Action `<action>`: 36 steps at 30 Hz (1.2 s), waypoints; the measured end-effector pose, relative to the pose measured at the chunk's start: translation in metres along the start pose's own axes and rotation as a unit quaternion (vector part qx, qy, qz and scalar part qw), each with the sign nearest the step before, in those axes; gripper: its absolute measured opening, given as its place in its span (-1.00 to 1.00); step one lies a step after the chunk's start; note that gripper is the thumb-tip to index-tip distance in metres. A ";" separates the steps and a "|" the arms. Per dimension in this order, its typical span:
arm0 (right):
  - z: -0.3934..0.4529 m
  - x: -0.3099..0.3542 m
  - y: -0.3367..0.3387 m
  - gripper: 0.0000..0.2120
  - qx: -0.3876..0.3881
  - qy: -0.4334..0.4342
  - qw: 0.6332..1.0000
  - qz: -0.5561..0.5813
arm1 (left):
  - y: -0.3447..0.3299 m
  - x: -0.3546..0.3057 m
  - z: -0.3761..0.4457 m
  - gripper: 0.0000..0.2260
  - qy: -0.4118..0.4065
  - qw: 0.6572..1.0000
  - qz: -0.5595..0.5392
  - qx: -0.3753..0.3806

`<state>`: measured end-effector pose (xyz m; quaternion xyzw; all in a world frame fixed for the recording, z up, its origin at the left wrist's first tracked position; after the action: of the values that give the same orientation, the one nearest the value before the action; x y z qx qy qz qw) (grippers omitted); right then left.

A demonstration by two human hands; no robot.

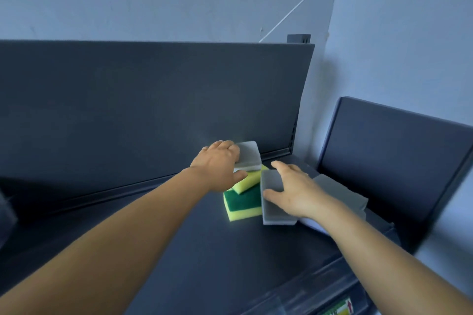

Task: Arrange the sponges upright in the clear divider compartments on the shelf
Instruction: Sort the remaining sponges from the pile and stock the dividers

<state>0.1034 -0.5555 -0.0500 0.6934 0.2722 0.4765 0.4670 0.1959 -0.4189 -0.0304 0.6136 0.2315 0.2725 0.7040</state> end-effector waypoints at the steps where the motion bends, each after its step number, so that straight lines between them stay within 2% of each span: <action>1: 0.001 0.002 -0.002 -0.29 0.004 0.006 1.000 0.002 | -0.001 0.002 -0.001 -0.62 0.004 1.000 0.004 0.006; 4: 0.000 0.011 -0.009 -0.31 0.027 0.023 0.999 0.013 | -0.003 0.009 -0.009 -0.61 0.030 0.998 0.033 0.038; 9: -0.001 0.024 -0.017 -0.29 0.045 0.023 0.998 0.028 | -0.001 0.035 -0.035 -0.59 0.097 0.994 -0.031 -0.035; 14: -0.006 0.036 -0.022 -0.41 0.071 0.028 0.996 0.049 | -0.005 0.054 -0.052 -0.40 0.104 0.988 -0.104 -0.051; 20: -0.011 0.050 -0.021 -0.64 0.072 0.058 0.995 0.048 | -0.010 0.052 -0.048 -0.76 0.097 0.981 -0.163 -0.042; 23: -0.013 0.052 -0.021 -0.70 0.071 0.057 0.994 0.055 | -0.009 0.056 -0.043 -0.75 0.121 0.973 -0.181 -0.079; 25: -0.013 0.050 -0.020 -0.72 0.063 0.054 0.995 0.060 | -0.011 0.060 -0.039 -0.57 0.125 0.977 -0.159 -0.072; 27: -0.013 0.049 -0.019 -0.72 0.044 0.049 0.996 0.064 | -0.016 0.063 -0.036 -0.48 0.124 0.981 -0.143 -0.049; 33: -0.013 0.044 -0.014 -0.64 -0.003 0.029 0.998 0.064 | -0.025 0.065 -0.041 -0.69 0.144 0.971 -0.171 -0.084; 36: -0.014 0.044 -0.014 -0.66 -0.003 0.032 0.997 0.068 | -0.027 0.068 -0.044 -0.81 0.156 0.953 -0.238 -0.102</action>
<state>0.1092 -0.5078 -0.0431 0.6931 0.2377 0.5297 0.4272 0.2196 -0.3436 -0.0625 0.4155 0.4491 0.2115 0.7621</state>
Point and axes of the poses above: each hand's wrist, its own z-axis towards the middle knuckle, its own y-axis out of the back of the hand, x = y × z, the point moved 4 cm from there along z, towards the middle knuckle, and after that the axes turned 11 degrees about -y, right-handed, at the moved point
